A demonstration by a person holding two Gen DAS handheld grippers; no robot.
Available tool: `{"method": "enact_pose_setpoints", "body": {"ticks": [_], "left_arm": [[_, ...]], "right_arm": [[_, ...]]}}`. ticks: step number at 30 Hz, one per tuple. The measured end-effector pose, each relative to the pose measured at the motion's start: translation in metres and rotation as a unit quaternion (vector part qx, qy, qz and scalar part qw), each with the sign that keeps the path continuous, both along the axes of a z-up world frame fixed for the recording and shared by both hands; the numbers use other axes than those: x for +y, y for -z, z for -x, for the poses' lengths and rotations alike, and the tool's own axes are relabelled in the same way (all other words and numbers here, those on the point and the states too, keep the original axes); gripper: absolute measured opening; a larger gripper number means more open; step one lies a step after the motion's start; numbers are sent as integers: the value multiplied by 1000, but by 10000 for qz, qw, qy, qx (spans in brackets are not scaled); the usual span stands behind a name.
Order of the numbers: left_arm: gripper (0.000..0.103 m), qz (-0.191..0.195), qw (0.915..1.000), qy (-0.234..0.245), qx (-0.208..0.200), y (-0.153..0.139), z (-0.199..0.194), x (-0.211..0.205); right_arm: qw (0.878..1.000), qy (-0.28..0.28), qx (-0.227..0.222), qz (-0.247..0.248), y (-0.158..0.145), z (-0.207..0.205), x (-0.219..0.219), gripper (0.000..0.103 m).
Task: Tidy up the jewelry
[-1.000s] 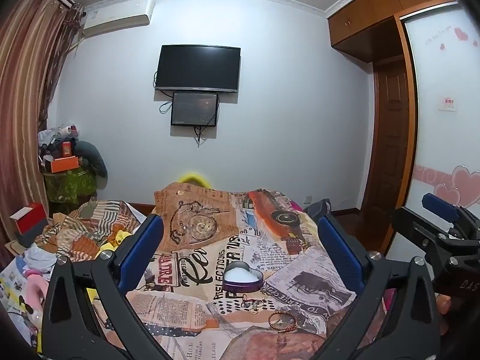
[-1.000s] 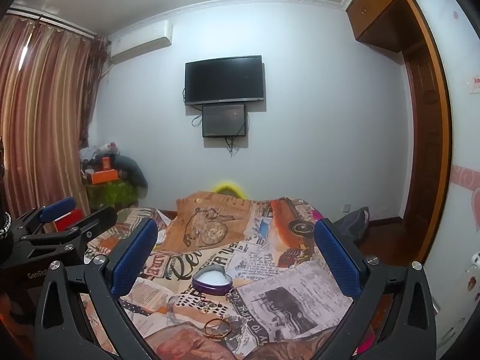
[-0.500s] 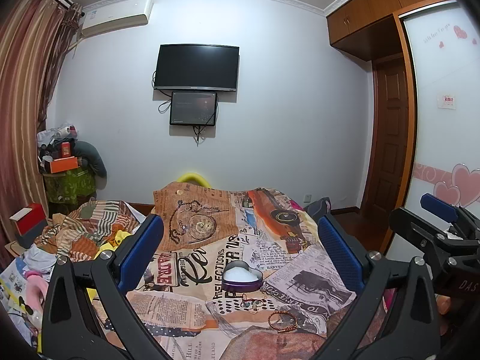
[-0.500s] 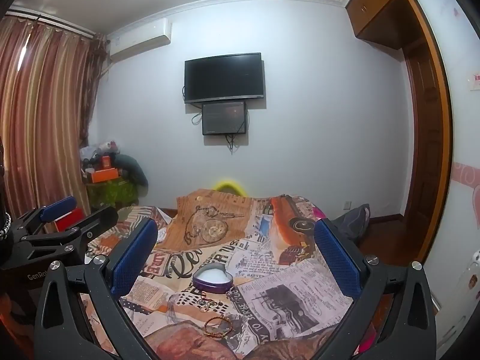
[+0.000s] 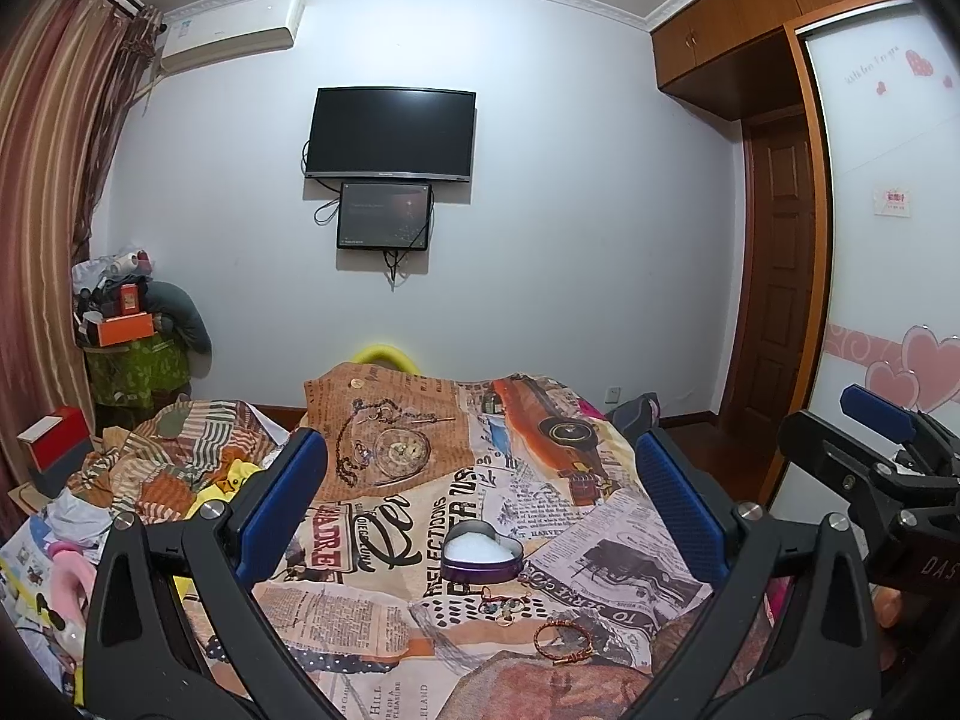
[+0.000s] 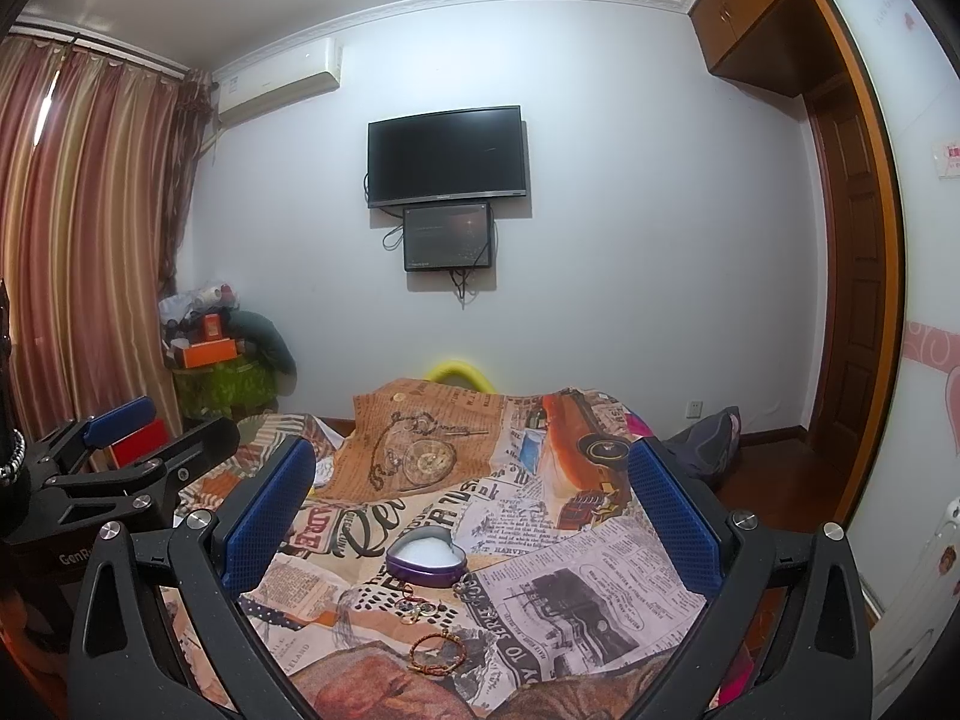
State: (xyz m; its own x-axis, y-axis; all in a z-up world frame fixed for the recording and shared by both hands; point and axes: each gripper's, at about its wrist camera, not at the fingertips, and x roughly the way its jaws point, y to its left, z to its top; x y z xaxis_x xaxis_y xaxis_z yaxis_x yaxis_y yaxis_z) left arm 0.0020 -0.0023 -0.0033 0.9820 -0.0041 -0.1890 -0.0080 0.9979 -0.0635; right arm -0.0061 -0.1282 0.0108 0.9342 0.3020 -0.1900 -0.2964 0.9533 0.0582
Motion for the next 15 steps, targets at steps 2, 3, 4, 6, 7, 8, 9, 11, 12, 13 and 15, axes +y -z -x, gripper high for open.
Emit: {"method": "enact_pose_setpoints", "body": {"ticks": [2,3,4,6,7,8,9,11,12,13,15], "left_arm": [[103,1,10000,4,2,0,0,0],[103,2,10000,6,0,0,0,0],[103,3,10000,6,0,0,0,0],[103,6,10000,10,1,-2,0,-1],[103,3,10000,11,1,-2,0,-1],[103,1,10000,11,1,-2,0,-1],[103,0,10000,7,1,-2,0,-1],[103,1,10000,10,1,-2,0,-1],[103,1,10000,8,2,-2,0,-1],[103,3,10000,7,1,-2,0,-1],[103,5,10000,16,2,-2,0,-1]], "right_arm": [[10000,1,4,-10,1,0,0,103],[10000,-1,5,-13,1,0,0,103],[10000,-1,5,-17,1,0,0,103],[10000,0,7,-31,2,0,0,103],[10000,0,12,-31,2,0,-1,103],[10000,-3,10,-33,2,0,-1,103],[10000,0,9,-36,3,0,-1,103],[10000,-5,10,-41,2,0,-1,103],[10000,-7,11,-42,2,0,-1,103],[10000,-7,9,-39,2,0,-1,103],[10000,-1,9,-38,2,0,-1,103]]}}
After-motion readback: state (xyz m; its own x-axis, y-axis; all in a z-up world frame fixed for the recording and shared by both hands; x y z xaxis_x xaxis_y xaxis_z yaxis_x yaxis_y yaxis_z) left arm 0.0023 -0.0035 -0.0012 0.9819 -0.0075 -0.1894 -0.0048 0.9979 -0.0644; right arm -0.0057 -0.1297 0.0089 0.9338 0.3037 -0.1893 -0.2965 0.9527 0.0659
